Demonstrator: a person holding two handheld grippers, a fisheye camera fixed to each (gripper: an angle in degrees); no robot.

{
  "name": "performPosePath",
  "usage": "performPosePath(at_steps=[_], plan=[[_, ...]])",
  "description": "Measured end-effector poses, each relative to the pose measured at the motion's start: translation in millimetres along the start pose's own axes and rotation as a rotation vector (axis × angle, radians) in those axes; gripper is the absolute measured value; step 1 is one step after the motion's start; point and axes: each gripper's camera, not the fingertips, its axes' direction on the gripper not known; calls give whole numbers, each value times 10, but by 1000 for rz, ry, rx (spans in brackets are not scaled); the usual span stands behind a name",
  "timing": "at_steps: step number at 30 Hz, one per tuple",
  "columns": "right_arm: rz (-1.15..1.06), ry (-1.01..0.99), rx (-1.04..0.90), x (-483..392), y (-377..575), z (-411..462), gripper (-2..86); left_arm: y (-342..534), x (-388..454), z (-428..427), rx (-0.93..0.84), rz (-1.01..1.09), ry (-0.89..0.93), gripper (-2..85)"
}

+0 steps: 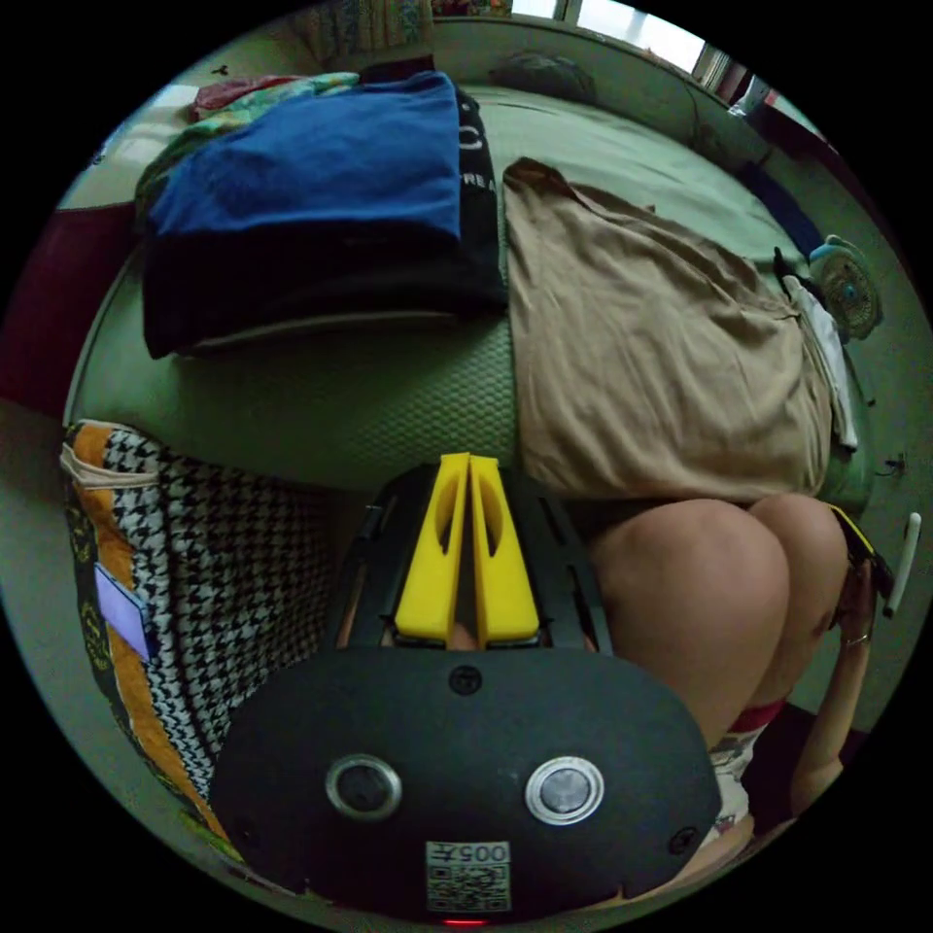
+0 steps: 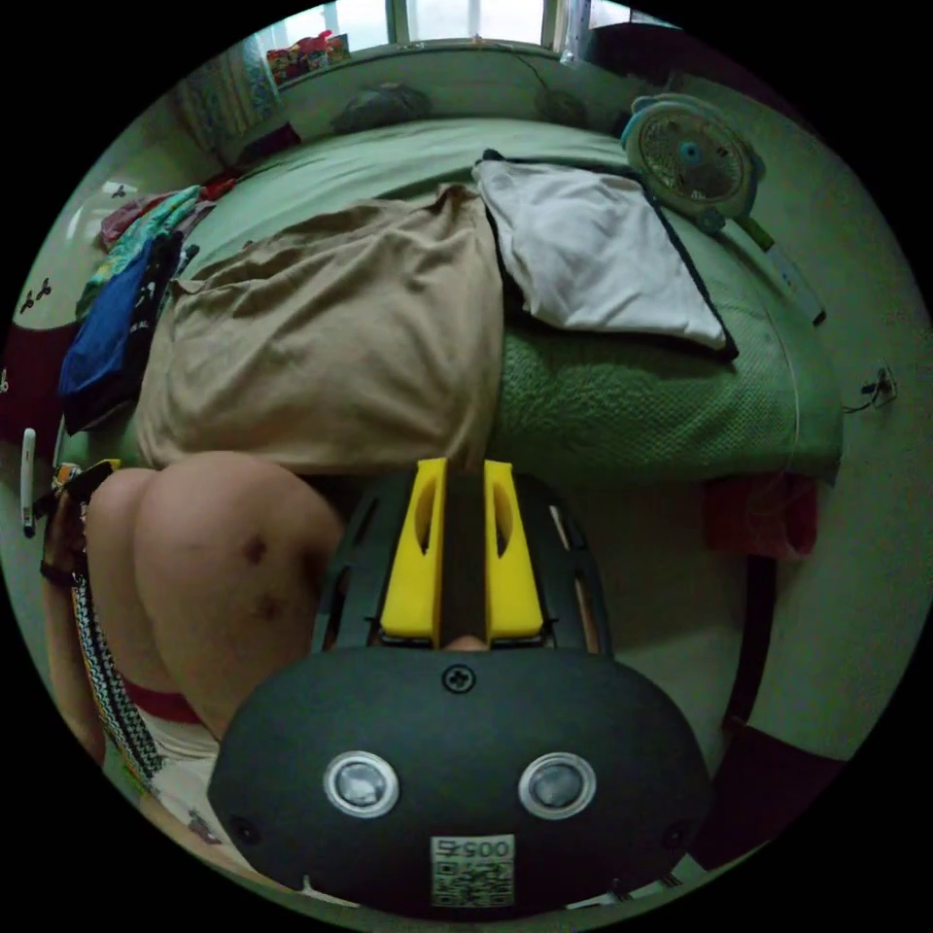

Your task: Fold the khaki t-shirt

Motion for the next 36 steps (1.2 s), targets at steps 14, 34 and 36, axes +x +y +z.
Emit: performPosePath(at_steps=[14,34,36], plan=[[118,-164,359,-393,-1812,-516,75,-1938,541,23,219,-28,65,47],[52,33,261,-309,-2673,141,86,-3226,417,810,91,-4,65,126],[55,42,259,-282,-2736,150,86,-3345,405,913,66,-8,85,124]])
